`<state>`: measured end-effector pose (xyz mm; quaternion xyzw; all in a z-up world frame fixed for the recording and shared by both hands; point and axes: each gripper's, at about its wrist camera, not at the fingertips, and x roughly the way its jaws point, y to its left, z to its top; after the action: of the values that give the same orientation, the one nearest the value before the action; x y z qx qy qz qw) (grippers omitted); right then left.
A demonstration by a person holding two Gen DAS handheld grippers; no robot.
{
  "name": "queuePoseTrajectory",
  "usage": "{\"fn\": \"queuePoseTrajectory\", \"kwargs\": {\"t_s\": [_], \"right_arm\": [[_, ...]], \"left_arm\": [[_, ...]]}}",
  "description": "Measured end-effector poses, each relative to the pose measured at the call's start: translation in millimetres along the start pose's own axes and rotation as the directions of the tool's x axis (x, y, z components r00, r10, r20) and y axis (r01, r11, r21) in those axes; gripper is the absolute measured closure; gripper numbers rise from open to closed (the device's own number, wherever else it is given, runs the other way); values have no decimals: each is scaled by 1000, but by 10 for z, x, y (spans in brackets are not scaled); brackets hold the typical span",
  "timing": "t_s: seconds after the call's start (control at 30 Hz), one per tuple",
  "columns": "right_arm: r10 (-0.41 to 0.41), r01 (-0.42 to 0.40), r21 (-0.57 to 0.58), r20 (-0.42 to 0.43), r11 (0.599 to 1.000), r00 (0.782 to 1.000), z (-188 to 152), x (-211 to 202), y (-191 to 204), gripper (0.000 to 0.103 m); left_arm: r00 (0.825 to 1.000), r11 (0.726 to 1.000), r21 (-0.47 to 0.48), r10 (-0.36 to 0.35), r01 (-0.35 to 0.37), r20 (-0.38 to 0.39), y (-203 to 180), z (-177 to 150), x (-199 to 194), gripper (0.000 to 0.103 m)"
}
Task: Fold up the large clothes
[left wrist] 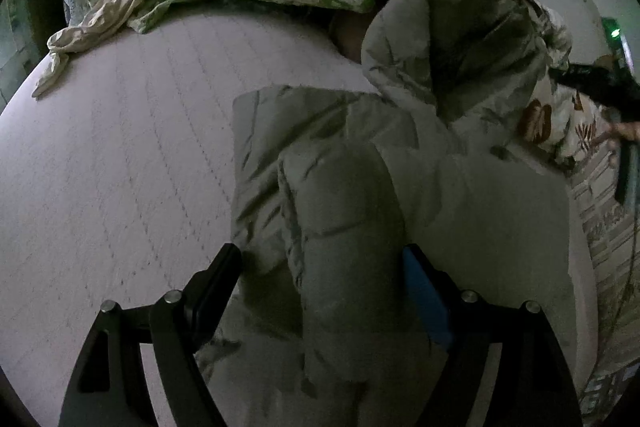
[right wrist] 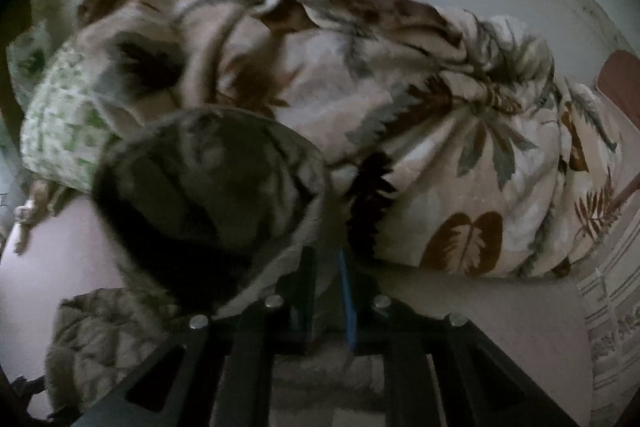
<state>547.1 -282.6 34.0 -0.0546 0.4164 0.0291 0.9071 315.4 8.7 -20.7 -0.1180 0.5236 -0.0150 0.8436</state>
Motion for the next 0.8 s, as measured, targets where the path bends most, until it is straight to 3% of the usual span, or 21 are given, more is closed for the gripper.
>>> {"fn": "queuePoseTrajectory", "kwargs": {"t_s": [0.03, 0.13, 0.23, 0.7, 0.73, 0.77, 0.8], "right_arm": [[-12, 12, 9, -8, 1000, 1000, 9, 94, -26, 76], [3, -3, 52, 11, 999, 1000, 24, 243, -116, 0], [30, -30, 65, 4, 997, 1000, 26, 392, -166, 0], [-4, 5, 70, -18, 998, 1000, 292, 849, -80, 3], [4, -3, 60, -17, 998, 1000, 272, 843, -64, 20], [12, -11, 43, -22, 999, 1000, 247, 832, -39, 45], [17, -17, 18, -28, 1000, 999, 217, 806, -3, 58]], "left_arm": [[1000, 1000, -2, -2, 2, 7, 9, 23, 18, 21], [1000, 1000, 0, -10, 10, 19, 37, 70, 70, 21], [1000, 1000, 11, -12, 11, 23, 37, 104, 98, 21], [1000, 999, 47, -14, 14, 11, 11, 92, 84, 21], [1000, 999, 47, -15, 14, 10, 20, 87, 81, 21], [1000, 999, 46, -15, 14, 10, 25, 84, 77, 21], [1000, 999, 42, -14, 13, 10, 29, 77, 67, 21]]}}
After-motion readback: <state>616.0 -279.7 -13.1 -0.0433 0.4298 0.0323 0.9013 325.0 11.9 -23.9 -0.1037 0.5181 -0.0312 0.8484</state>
